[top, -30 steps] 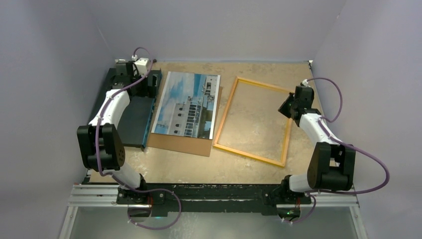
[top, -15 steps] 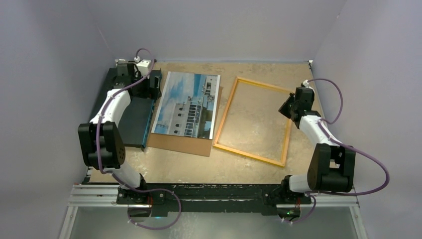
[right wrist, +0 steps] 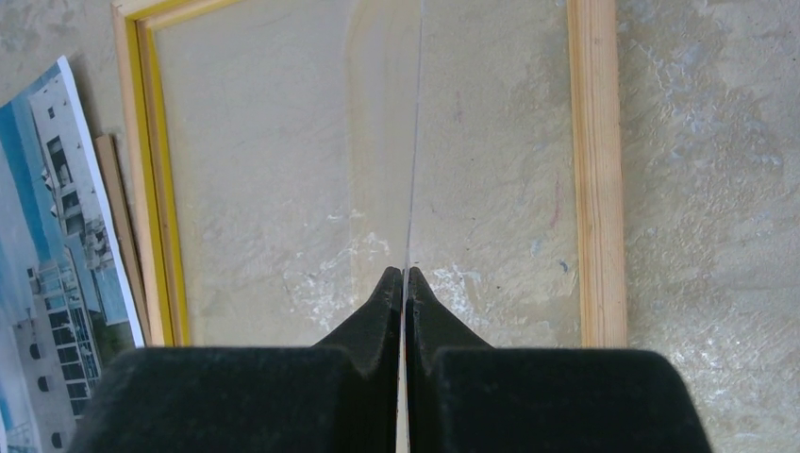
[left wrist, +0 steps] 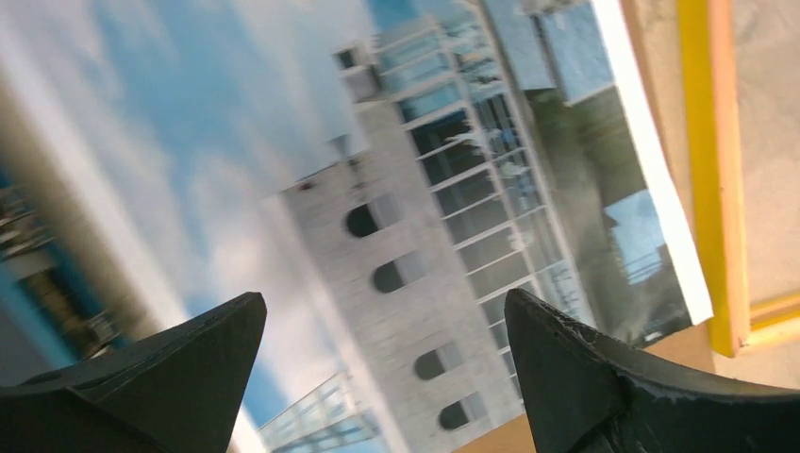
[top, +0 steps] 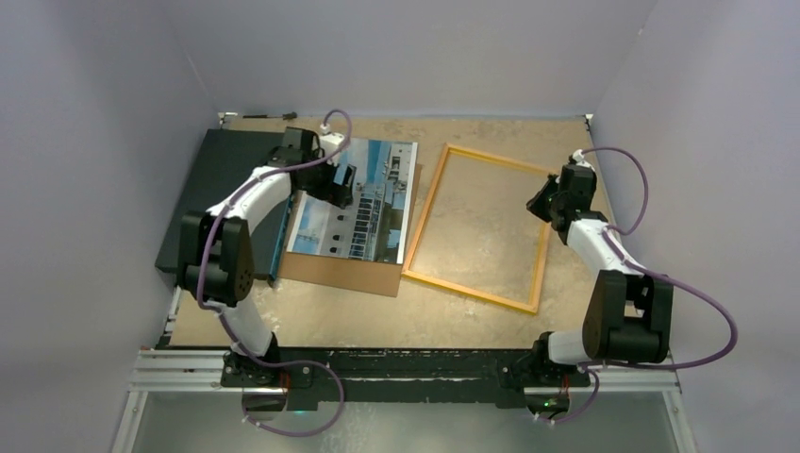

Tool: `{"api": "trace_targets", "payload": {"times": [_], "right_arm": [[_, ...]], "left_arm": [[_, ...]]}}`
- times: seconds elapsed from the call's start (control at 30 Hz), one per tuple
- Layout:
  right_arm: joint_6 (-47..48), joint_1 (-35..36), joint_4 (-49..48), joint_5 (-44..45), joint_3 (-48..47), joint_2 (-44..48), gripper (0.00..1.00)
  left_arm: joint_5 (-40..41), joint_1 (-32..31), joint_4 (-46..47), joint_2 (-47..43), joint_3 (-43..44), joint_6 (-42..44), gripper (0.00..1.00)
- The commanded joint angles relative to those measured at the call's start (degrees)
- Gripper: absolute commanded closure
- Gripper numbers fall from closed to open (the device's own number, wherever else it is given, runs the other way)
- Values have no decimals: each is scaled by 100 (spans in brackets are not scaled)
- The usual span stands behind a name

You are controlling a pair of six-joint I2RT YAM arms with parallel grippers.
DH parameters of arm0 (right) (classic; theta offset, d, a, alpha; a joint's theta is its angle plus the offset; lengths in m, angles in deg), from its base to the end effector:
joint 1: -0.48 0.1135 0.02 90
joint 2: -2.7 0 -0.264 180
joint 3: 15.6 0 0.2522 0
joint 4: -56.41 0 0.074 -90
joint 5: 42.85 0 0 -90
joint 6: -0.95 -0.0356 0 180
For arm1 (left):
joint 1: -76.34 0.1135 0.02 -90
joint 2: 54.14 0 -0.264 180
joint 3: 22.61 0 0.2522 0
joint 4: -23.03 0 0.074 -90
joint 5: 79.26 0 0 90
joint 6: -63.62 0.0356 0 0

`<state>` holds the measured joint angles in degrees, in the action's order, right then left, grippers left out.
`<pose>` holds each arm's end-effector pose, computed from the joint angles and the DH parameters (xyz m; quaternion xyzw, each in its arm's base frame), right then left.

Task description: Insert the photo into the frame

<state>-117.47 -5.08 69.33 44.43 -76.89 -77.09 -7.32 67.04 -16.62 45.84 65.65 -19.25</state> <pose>0.3046 -0.0280 0.2362 0.2437 0.8372 0.1172 0.4753 0.3732 -0.0723 0.2380 0.1846 0.9150 -0.1543 0.3238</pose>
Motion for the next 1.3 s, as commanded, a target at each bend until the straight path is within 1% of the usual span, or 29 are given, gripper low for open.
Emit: {"api": "trace_targets", "payload": {"times": [0.0,0.13,0.27,0.37,0.47,0.6,0.73,0.87,0.93,0.97,1.03,1.07,1.27], "right_arm": [[47,5,-150,-81,83,-63,100],[-22,5,-158,-137,116,-24,100],[-41,3,-287,-106,227,131,100],[-71,3,-464,128,413,302,100],[-34,3,-564,114,483,354,100],[-18,3,-731,-6,564,350,100],[-30,3,-860,-27,667,363,100],[-75,-2,-995,-59,781,351,100],[-122,-1,-1091,-93,847,350,100],[-158,-6,-1144,-104,886,358,100],[-247,-6,-1318,-148,988,379,100],[-314,-6,-1441,-213,1060,395,100],[-567,-6,-2350,-730,1424,348,100]], "left_arm": [[-437,-477,-90,504,490,29,6],[-796,-1013,44,945,788,-33,13],[-1205,-1416,256,1326,997,-144,20],[-1602,-1584,442,1618,1149,-248,27],[-1915,-1721,625,1885,1306,-338,33],[-1973,-1911,700,2183,1555,-371,42],[-1994,-1959,672,2493,1760,-433,55],[-2009,-1962,678,2668,1805,-441,69],[-2077,-1966,700,2704,1796,-473,75],[-2100,-1981,711,2721,1792,-484,79],[-2097,-2012,717,2736,1775,-485,91],[-2094,-2021,710,2741,1765,-493,95],[-2118,-2045,731,2735,1641,-481,100]]}}
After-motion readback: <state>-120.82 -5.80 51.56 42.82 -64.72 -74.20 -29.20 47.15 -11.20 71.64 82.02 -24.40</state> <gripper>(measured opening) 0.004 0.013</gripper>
